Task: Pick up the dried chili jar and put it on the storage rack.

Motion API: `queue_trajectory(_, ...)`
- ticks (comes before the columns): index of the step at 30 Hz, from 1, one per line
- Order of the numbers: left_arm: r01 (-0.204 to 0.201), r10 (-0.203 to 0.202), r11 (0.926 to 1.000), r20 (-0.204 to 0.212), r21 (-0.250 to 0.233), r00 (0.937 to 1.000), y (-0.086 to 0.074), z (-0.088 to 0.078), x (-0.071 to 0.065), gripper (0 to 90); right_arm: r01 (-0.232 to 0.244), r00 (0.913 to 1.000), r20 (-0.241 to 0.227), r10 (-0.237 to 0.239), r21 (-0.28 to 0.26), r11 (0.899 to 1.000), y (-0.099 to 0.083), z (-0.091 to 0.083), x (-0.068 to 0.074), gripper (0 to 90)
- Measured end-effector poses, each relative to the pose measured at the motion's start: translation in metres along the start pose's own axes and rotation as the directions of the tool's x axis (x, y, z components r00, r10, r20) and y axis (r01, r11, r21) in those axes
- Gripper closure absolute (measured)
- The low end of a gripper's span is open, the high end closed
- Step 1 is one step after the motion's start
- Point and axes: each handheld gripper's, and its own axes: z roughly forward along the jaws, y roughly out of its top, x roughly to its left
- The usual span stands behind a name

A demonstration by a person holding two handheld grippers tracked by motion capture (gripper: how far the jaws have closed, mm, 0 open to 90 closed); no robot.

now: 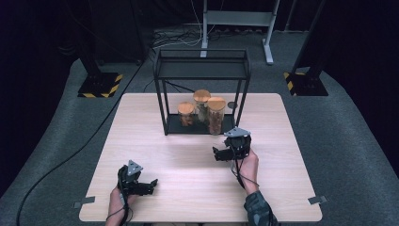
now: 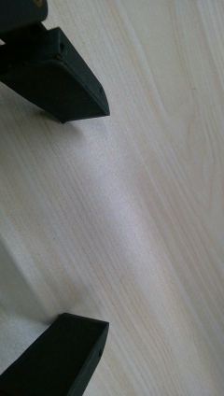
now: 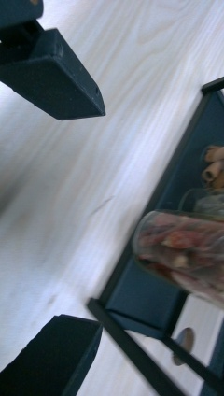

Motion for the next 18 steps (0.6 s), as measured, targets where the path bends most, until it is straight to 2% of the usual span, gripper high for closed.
queue_trajectory(10,0.002,-0.002,1.0000,-0.002,0.000,1.0000,0.000,0.000,0.000,0.4,-0.018,0.9998,0.013,0.017,0.039,0.999,-0.037,-0.011,0.000,0.0)
queue_trajectory(18,0.007,-0.007,1.0000,-0.006,-0.002,1.0000,0.000,0.000,0.000,0.4,-0.050,0.9987,0.008,0.050,0.064,0.997,-0.066,-0.018,0.000,0.0)
